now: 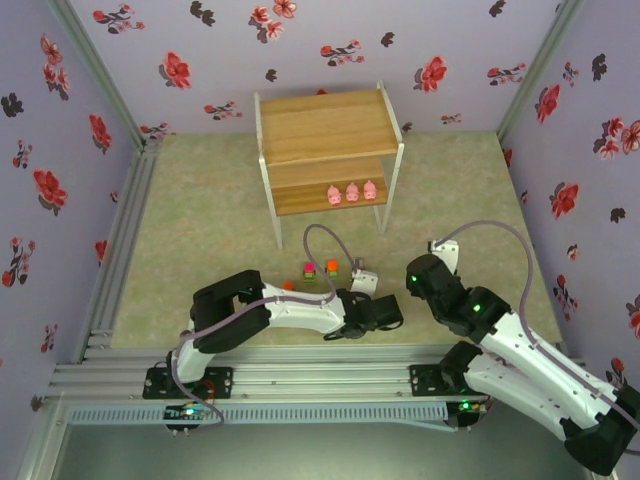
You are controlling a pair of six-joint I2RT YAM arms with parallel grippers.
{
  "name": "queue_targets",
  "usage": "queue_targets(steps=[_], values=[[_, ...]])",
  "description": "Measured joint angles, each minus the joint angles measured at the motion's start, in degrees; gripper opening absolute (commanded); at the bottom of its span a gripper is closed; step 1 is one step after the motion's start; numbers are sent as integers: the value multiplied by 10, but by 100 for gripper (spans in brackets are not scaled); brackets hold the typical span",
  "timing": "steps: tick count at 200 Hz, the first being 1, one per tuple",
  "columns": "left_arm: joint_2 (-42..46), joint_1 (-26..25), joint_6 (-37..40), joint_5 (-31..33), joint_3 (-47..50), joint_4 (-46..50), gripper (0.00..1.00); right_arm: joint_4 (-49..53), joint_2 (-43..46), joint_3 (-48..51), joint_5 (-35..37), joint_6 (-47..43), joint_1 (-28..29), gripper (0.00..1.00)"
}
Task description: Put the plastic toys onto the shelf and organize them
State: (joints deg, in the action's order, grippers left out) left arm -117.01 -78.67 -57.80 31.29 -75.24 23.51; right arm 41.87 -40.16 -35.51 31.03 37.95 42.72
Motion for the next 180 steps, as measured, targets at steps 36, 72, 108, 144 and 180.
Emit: queue_targets(steps=[36,72,108,144,180], values=[[0,5,1,0,0,-8,53,-1,-4,0,0,0,0,52],[0,13,1,-1,1,-13,49,-6,-7,0,-2,0,0,52],[0,15,1,-3,1,-19,44,-13,-10,6,-5,0,-2,52],[0,15,1,-5,1,-21,43,-13,-11,7,-7,0,-4,52],[0,15,1,-5,1,-21,37,-13,-11,7,-9,0,-5,52]])
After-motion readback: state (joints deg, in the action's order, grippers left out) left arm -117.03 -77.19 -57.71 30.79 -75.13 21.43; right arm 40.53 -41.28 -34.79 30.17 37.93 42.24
